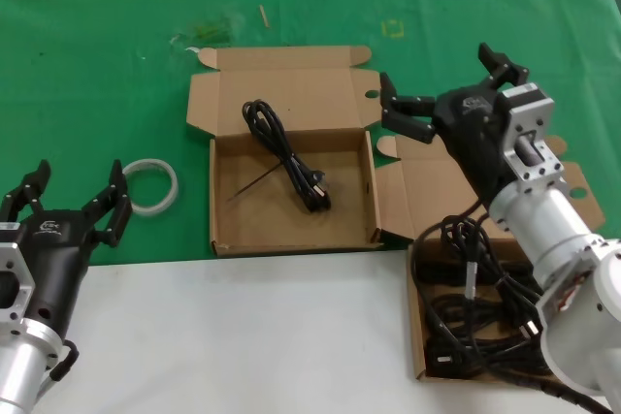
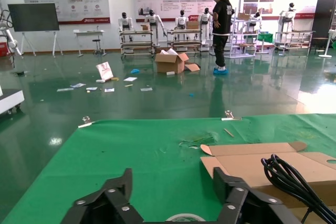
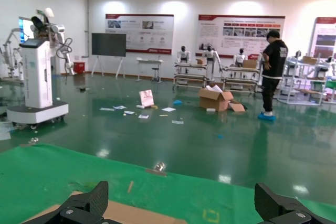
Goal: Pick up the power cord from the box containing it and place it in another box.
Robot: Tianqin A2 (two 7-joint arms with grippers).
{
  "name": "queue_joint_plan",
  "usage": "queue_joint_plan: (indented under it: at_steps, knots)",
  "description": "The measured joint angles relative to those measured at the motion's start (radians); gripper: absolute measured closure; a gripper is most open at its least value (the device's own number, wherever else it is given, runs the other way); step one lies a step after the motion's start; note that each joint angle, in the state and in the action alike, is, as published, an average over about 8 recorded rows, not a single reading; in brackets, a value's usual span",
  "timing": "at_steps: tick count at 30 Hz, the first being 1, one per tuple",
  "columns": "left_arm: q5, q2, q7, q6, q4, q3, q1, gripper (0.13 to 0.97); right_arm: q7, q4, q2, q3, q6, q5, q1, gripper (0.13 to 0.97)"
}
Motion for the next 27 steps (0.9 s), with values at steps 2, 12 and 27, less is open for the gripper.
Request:
queue_joint_plan:
  at_steps: [2,12,27]
  knots:
    - [0.0,0.0,0.0,0.0,0.0,0.0,0.0,0.587,0.01,0.009,0.001,0.012,0.001,-0.01,-0.016,0.133]
    - [0.0,0.0,0.0,0.0,0.0,0.0,0.0,0.429,0.059,0.055,0.004,0.07,0.007,-0.063,-0.096,0.129]
    - [0.0,0.0,0.0,0.0,0.0,0.0,0.0,0.185,0.133,0.125,0.009,0.157,0.016,-0.142,-0.215,0.129]
